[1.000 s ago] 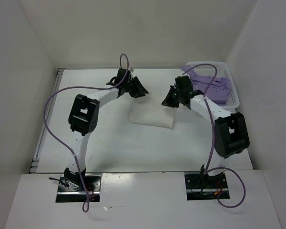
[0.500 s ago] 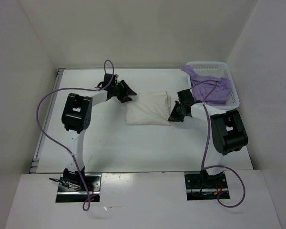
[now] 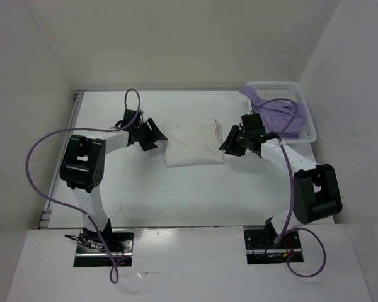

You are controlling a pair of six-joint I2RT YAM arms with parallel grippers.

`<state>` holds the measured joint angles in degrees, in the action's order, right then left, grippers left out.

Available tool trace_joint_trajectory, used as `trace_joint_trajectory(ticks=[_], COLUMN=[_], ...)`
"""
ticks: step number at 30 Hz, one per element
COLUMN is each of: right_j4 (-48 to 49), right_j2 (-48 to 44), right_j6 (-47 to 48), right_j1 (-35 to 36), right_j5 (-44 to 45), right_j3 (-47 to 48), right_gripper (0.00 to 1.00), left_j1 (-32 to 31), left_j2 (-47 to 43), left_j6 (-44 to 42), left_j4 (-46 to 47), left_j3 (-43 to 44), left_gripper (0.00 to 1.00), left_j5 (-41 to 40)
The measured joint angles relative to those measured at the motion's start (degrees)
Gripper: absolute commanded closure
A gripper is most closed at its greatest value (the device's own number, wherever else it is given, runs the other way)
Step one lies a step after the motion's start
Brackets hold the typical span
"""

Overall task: Fold and stack the t-shirts
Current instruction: Smooth out wrinkles on the folded tshirt, then put the neatly folded tshirt into the corner of the board with the left arm

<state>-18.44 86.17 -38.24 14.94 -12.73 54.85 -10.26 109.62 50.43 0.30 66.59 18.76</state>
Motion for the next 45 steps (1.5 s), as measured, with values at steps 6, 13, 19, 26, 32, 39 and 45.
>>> trace_joint_trajectory(ticks=[6, 13, 19, 26, 32, 39, 45], right_j4=[-0.48, -0.42, -0.42, -0.55, -0.76, -0.92, -1.46], right_j2=[-1.22, -1.42, -2.49, -3.13, -3.06, -1.53, -0.15], right_j6=[0.24, 0.22, 0.22, 0.68, 1.9, 2.97, 3.8], right_j1=[0.0, 0.0, 0.0, 0.0, 0.0, 0.0, 0.02], right_j5=[-1.6, -3.08, -3.43, -3.63, -4.39, -5.29, -5.6], right_j3=[-1.4, -1.73, -2.47, -2.95, -2.95, -2.86, -2.25], right_gripper=[0.58, 0.58, 0.58, 0.58, 0.57, 0.5, 0.52], left_j1=[-1.25, -4.96, -3.54, 10.51, 28.98, 35.56, 32.68], left_j2=[1.68, 9.7, 14.82, 16.0, 13.11, -3.39, -20.81], left_j6=[-1.57, -1.46, -0.63, -0.59, 2.97, 9.18, 9.51], left_j4=[-1.11, 2.08, -0.39, -3.19, -1.07, 1.51, 2.1], left_j3=[-0.35, 7.15, 15.26, 20.87, 15.87, -1.75, -13.62], left_gripper=[0.4, 0.75, 0.93, 0.93, 0.55, 0.13, 0.33], left_j5=[-0.61, 1.77, 3.69, 3.48, -0.52, -4.7, -6.88])
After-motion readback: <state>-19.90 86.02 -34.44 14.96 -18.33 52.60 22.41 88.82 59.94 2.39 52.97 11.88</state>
